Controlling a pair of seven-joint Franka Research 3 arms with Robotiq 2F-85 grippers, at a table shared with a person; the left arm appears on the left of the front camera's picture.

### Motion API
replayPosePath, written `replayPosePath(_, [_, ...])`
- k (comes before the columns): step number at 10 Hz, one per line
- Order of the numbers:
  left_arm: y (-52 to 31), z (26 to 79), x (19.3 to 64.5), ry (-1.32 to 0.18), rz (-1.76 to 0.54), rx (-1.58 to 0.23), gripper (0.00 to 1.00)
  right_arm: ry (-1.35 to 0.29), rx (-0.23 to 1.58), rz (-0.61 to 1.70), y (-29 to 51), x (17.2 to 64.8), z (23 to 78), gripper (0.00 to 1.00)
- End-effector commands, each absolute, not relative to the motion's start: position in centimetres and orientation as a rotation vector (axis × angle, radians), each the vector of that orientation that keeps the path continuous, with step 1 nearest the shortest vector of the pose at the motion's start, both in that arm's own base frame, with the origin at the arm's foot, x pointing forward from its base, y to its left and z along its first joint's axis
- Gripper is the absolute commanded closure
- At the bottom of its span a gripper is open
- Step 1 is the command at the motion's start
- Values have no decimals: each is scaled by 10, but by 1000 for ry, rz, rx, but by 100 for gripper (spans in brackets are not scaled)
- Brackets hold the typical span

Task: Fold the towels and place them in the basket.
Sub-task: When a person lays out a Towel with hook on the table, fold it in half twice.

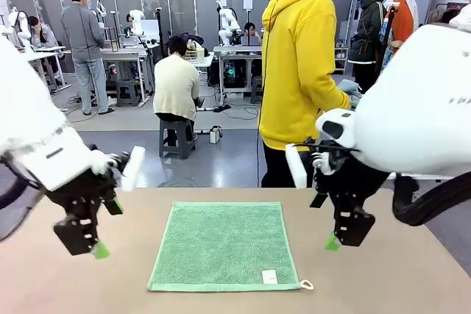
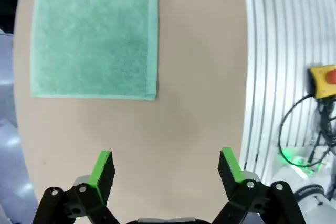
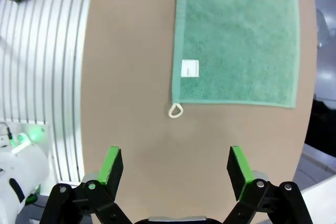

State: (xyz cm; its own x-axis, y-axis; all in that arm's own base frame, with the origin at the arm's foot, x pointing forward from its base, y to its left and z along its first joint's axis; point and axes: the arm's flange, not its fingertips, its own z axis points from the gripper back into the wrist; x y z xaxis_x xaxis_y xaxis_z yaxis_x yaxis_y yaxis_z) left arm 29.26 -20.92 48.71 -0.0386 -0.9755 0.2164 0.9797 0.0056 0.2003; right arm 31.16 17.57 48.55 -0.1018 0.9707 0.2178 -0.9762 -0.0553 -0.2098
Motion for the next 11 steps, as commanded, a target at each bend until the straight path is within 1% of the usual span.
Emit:
replayPosePath(1, [-218, 443, 288, -304, -1580, 17, 0, -303, -46, 1628, 188, 313, 458, 0])
replayPosePath(3, [-233, 420, 294, -293, -1614, 87, 0, -294, -112, 1638, 198, 317, 438, 0])
replayPosePath(5, [-236, 396, 299, -252, -1571, 37, 0, -261, -136, 1650, 203, 319, 416, 0])
replayPosePath(8, [-241, 364, 309, -195, -1525, 46, 0, -249, -166, 1659, 211, 324, 380, 0])
replayPosePath(11, [-241, 339, 321, -187, -1504, 37, 0, -223, -192, 1642, 211, 331, 352, 0])
